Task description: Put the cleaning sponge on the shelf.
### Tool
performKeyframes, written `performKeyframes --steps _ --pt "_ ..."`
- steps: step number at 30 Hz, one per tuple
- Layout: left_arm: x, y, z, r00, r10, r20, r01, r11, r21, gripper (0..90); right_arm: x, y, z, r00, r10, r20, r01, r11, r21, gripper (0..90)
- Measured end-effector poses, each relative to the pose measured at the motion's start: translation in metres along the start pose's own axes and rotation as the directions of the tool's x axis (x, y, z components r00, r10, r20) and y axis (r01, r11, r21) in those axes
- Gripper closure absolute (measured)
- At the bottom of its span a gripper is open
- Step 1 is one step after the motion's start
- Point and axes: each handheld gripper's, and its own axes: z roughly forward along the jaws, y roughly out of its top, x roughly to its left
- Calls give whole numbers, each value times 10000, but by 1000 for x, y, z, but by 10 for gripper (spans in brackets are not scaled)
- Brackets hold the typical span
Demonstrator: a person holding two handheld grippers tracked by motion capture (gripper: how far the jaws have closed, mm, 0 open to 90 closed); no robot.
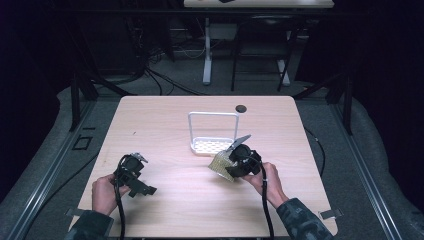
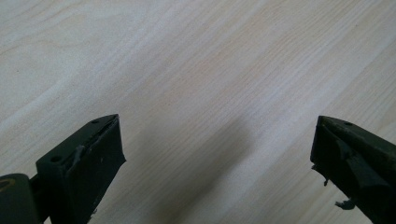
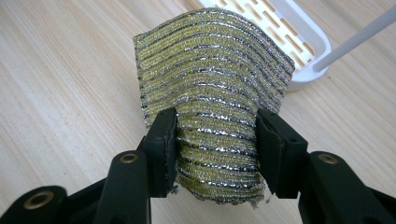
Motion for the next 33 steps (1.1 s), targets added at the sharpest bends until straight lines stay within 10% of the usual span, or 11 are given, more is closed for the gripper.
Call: performKeyframes --steps 33 --pt "0 1 0 10000 28 30 -28 10000 15 27 11 34 10 9990 -371 267 389 9968 -694 525"
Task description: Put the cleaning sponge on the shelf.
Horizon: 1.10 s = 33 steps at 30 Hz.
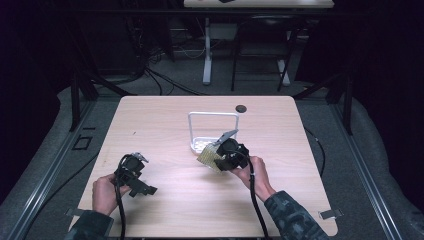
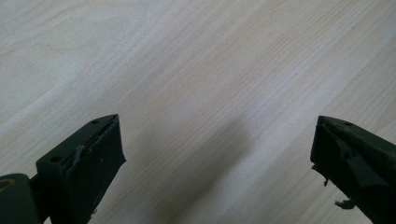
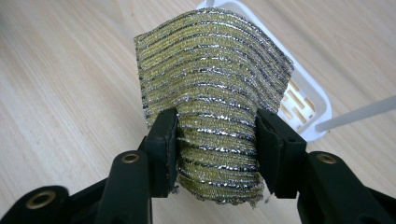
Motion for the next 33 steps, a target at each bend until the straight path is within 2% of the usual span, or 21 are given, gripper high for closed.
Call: performKeyframes --steps 9,14,22,33 --pt "0 0 0 10000 -9 24 9 10000 54 27 -4 11 6 9998 72 183 -69 9998 -167 524" --pt "0 0 0 10000 -2 14 2 10000 57 27 -8 15 10 9985 87 534 -71 9995 -301 523" --pt "0 0 0 10000 5 9 -5 10000 46 27 -11 23 15 9964 170 827 -135 9990 -430 524" --pt "0 0 0 10000 34 38 -35 10000 51 27 -12 31 31 9944 14 1058 3 9999 -159 521"
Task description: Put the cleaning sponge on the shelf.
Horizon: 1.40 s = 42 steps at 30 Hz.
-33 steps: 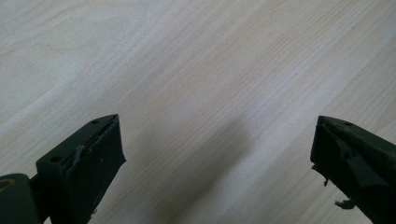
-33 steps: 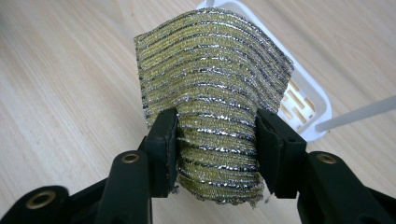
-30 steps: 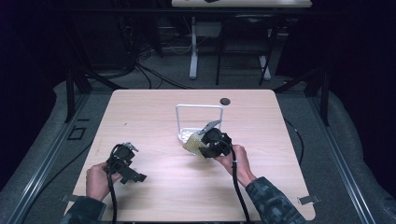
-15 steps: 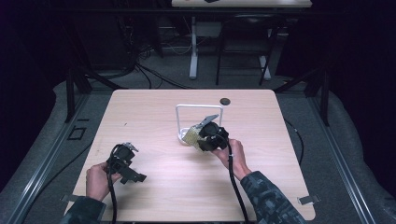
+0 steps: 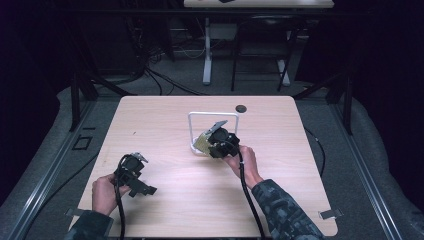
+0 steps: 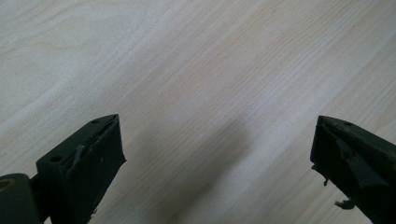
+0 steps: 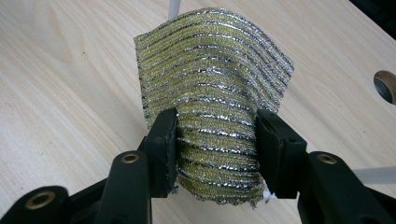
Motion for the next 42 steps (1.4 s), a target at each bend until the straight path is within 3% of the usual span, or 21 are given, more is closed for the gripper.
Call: performKeyframes --steps 22,25,33,42 --pt "-1 1 1 10000 73 21 -73 10000 32 26 -2 6 14 9971 -119 748 131 9998 -150 513" --pt "-2 1 1 9999 134 21 -134 9999 56 26 -3 6 14 9980 74 631 -60 9997 -221 511" --pt "-2 2 1 9999 126 53 -127 9999 87 27 -4 7 20 9957 182 907 -171 9998 -135 500" --pt "-2 2 2 9998 164 63 -165 9998 133 27 -10 4 32 9956 556 757 -561 9984 52 481"
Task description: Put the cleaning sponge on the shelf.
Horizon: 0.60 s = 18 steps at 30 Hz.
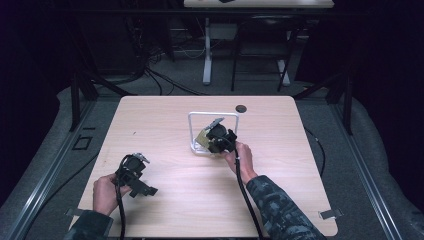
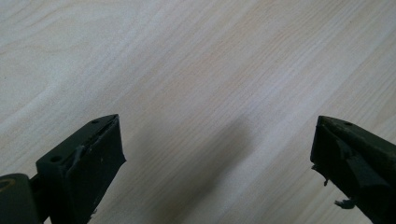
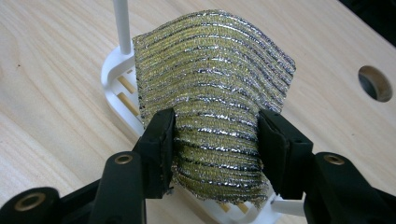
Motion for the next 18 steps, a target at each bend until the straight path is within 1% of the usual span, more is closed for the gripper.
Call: performKeyframes --steps 2,3,6,14,16,17,18 --pt "0 0 0 10000 -4 5 4 10000 -5 27 -1 0 2 10000 48 -47 -48 10000 82 480" --pt "0 0 0 10000 -7 16 7 10000 -19 27 -1 0 4 9999 116 -61 -116 9999 30 480" --pt "0 0 0 10000 -15 13 15 10000 1 27 -1 0 7 9999 112 -69 -111 9998 168 479" --pt "0 0 0 10000 -7 15 7 10000 11 27 -1 -2 16 9988 362 -316 -350 9986 394 468" --pt "0 0 0 10000 -11 9 11 10000 17 27 -1 -2 16 9987 358 -355 -345 9987 375 465" --pt "0 0 0 10000 1 15 -1 10000 25 27 -1 -2 16 9984 429 -359 -415 9983 398 453" --pt "-1 0 0 10000 7 16 -7 10000 25 27 -2 -3 17 9986 386 -354 -374 9987 349 447"
